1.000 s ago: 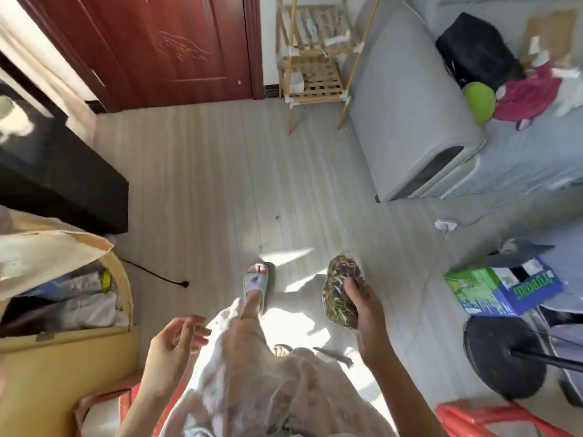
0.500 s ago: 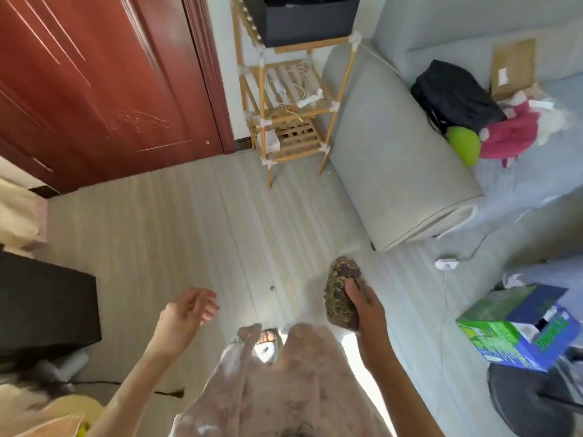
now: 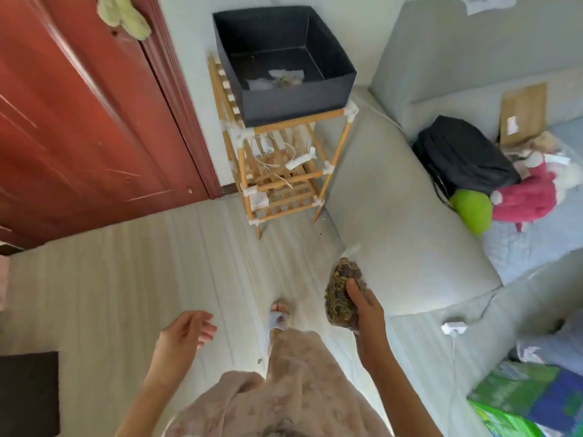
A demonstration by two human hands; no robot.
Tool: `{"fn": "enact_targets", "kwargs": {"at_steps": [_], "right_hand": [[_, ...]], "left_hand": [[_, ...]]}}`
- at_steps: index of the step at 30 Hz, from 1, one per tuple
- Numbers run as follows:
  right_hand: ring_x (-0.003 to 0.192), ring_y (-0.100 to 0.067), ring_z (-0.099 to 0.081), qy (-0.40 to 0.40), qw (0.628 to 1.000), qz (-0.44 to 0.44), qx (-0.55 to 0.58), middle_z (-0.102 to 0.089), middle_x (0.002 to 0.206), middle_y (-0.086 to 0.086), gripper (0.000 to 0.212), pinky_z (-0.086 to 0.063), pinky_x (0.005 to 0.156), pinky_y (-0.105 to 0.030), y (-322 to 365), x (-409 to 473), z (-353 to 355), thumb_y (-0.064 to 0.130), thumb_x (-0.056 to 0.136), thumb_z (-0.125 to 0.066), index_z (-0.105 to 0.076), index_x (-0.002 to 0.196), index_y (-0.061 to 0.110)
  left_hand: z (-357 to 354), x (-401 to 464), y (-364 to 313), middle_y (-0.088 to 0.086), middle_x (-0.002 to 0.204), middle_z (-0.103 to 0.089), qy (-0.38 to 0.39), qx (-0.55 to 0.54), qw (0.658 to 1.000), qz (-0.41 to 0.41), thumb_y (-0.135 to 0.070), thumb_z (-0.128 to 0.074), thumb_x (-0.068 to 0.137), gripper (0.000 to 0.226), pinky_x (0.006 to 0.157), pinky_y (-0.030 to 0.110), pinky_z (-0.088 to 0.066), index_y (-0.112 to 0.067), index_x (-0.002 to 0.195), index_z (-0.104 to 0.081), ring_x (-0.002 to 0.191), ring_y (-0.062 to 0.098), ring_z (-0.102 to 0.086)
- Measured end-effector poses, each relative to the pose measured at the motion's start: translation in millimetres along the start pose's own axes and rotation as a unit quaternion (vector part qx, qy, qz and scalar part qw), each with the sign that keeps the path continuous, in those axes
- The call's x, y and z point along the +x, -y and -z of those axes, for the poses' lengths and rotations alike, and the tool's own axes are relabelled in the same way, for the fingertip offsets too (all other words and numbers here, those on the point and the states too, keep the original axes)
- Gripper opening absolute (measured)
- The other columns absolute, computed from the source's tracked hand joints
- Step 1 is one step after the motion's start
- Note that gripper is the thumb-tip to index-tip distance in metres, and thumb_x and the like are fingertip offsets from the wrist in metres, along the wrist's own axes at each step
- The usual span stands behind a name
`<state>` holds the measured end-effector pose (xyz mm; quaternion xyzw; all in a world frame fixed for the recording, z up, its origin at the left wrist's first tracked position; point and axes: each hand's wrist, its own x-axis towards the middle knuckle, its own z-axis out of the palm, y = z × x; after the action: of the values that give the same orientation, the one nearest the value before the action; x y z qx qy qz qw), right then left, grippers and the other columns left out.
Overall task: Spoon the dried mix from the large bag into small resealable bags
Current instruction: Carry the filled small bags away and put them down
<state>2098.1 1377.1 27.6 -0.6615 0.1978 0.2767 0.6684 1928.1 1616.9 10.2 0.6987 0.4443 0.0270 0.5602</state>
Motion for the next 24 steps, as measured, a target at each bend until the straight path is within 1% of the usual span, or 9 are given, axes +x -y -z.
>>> {"fn": "enact_targets", "kwargs": {"at_steps": [2, 6, 9, 13, 15, 19, 21, 23, 24], "right_hand": [[0.107, -0.028, -0.062, 0.004, 1.000, 0.003, -0.005, -0.066, 0.115, -0.013, 0.044, -0.052, 0.091, -0.047, 31, 34, -9, 0.038, 0.077, -0.068, -0.063, 0.113, 0.012], [0.106, -0.028, -0.063, 0.022, 0.999, 0.025, -0.007, -0.067, 0.113, -0.013, 0.053, -0.053, 0.087, -0.043, 92, 90, -31, 0.043, 0.067, -0.069, -0.063, 0.110, 0.012], [0.105, -0.028, -0.064, 0.041, 0.999, 0.035, -0.005, -0.067, 0.113, -0.014, 0.049, -0.054, 0.085, -0.042, 132, 126, -48, 0.043, 0.066, -0.069, -0.065, 0.105, 0.014], [0.106, -0.029, -0.064, 0.065, 0.997, 0.049, -0.013, -0.068, 0.112, -0.013, 0.058, -0.052, 0.091, -0.047, 179, 169, -77, 0.044, 0.067, -0.068, -0.063, 0.114, 0.011], [0.106, -0.031, -0.064, 0.076, 0.995, 0.066, -0.024, -0.068, 0.111, -0.014, 0.062, -0.051, 0.092, -0.048, 204, 186, -91, 0.047, 0.067, -0.066, -0.063, 0.116, 0.009], [0.103, -0.028, -0.065, 0.131, 0.984, 0.114, -0.038, -0.068, 0.111, -0.014, 0.060, -0.054, 0.080, -0.037, 268, 223, -124, 0.052, 0.082, -0.062, -0.060, 0.121, 0.007], [0.103, -0.027, -0.064, 0.159, 0.978, 0.131, -0.025, -0.066, 0.114, -0.017, 0.063, -0.053, 0.077, -0.033, 302, 240, -142, 0.049, 0.081, -0.054, -0.056, 0.125, 0.004], [0.103, -0.027, -0.064, 0.166, 0.974, 0.150, -0.025, -0.064, 0.115, -0.018, 0.064, -0.052, 0.077, -0.032, 333, 257, -161, 0.049, 0.081, -0.055, -0.055, 0.125, 0.003], [0.104, -0.027, -0.064, 0.160, 0.974, 0.159, -0.032, -0.064, 0.114, -0.016, 0.058, -0.052, 0.078, -0.032, 346, 266, -171, 0.047, 0.083, -0.057, -0.056, 0.122, 0.005]], "left_hand": [[-8, 25, -22, -0.001, 0.071, -0.071, -0.010, -0.002, 1.000, 0.002, -0.008, -0.045, 0.095, 0.027, 0.067, 0.034, -0.051, -0.015, 0.081, -0.067, 0.066, 0.016, -0.067], [-19, 70, -63, 0.000, 0.071, -0.071, -0.032, -0.013, 0.999, 0.012, -0.007, -0.043, 0.096, 0.028, 0.066, 0.033, -0.051, -0.014, 0.081, -0.066, 0.066, 0.016, -0.067], [-27, 100, -88, 0.001, 0.069, -0.071, -0.038, -0.022, 0.999, 0.012, -0.005, -0.042, 0.096, 0.029, 0.064, 0.031, -0.050, -0.012, 0.081, -0.066, 0.066, 0.018, -0.067], [-38, 149, -124, 0.006, 0.069, -0.070, -0.028, -0.031, 0.999, 0.020, -0.005, -0.041, 0.096, 0.028, 0.062, 0.028, -0.050, -0.008, 0.082, -0.066, 0.062, 0.015, -0.066], [-43, 177, -144, 0.009, 0.071, -0.069, -0.023, -0.037, 0.999, 0.015, -0.006, -0.041, 0.097, 0.028, 0.062, 0.029, -0.050, -0.007, 0.083, -0.065, 0.065, 0.018, -0.066], [-47, 244, -195, 0.008, 0.078, -0.068, -0.027, -0.034, 0.999, -0.017, -0.010, -0.039, 0.099, 0.029, 0.064, 0.028, -0.049, -0.013, 0.085, -0.064, 0.076, 0.026, -0.066], [-44, 276, -224, 0.005, 0.083, -0.068, -0.038, -0.030, 0.998, -0.044, -0.014, -0.036, 0.100, 0.030, 0.064, 0.025, -0.049, -0.019, 0.088, -0.063, 0.077, 0.023, -0.066], [-40, 306, -254, 0.000, 0.088, -0.067, -0.052, -0.031, 0.995, -0.085, -0.020, -0.035, 0.100, 0.027, 0.065, 0.024, -0.049, -0.023, 0.096, -0.062, 0.080, 0.019, -0.065], [-39, 320, -267, -0.003, 0.093, -0.066, -0.056, -0.029, 0.993, -0.104, -0.022, -0.035, 0.100, 0.025, 0.067, 0.023, -0.048, -0.024, 0.102, -0.061, 0.083, 0.015, -0.064]]}}
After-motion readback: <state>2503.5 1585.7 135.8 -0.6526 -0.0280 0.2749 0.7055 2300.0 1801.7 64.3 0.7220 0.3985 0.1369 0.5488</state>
